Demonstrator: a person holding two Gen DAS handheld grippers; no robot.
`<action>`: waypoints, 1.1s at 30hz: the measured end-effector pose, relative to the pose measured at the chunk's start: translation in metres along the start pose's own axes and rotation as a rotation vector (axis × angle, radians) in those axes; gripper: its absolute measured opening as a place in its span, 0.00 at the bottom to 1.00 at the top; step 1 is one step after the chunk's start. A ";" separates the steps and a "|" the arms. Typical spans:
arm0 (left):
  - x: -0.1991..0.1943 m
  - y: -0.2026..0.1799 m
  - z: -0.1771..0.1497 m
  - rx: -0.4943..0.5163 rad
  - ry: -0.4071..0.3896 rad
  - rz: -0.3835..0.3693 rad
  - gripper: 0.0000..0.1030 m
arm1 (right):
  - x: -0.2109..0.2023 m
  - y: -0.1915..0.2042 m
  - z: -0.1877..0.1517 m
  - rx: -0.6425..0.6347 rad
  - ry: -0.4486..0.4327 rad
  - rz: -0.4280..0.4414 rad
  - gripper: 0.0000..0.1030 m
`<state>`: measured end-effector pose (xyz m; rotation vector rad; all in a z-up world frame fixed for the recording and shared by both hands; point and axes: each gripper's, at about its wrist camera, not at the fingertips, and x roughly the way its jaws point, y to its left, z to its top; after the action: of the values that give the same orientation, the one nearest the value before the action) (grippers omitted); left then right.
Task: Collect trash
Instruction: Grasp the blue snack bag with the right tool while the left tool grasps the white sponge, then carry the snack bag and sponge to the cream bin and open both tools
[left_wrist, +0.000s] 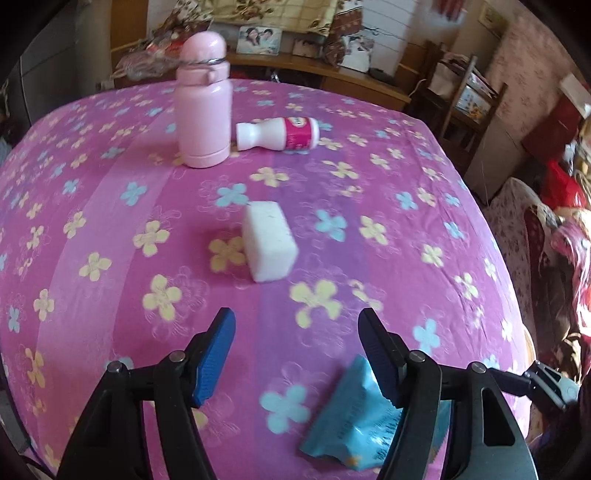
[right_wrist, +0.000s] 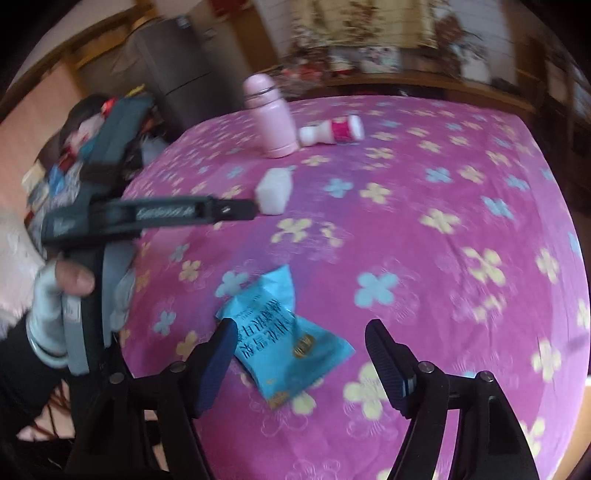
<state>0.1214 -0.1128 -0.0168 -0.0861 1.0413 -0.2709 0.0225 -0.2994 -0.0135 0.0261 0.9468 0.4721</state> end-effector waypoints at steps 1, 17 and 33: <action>0.002 0.004 0.004 -0.008 0.000 -0.001 0.68 | 0.005 0.006 0.003 -0.045 0.006 -0.009 0.73; 0.070 0.020 0.048 -0.074 0.040 0.042 0.72 | 0.077 0.040 -0.009 -0.318 0.135 0.002 0.77; 0.020 -0.016 -0.001 0.030 -0.022 0.004 0.29 | 0.016 -0.007 -0.027 -0.058 0.017 -0.152 0.51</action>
<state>0.1277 -0.1333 -0.0311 -0.0602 1.0155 -0.2812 0.0117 -0.3044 -0.0437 -0.1019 0.9437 0.3591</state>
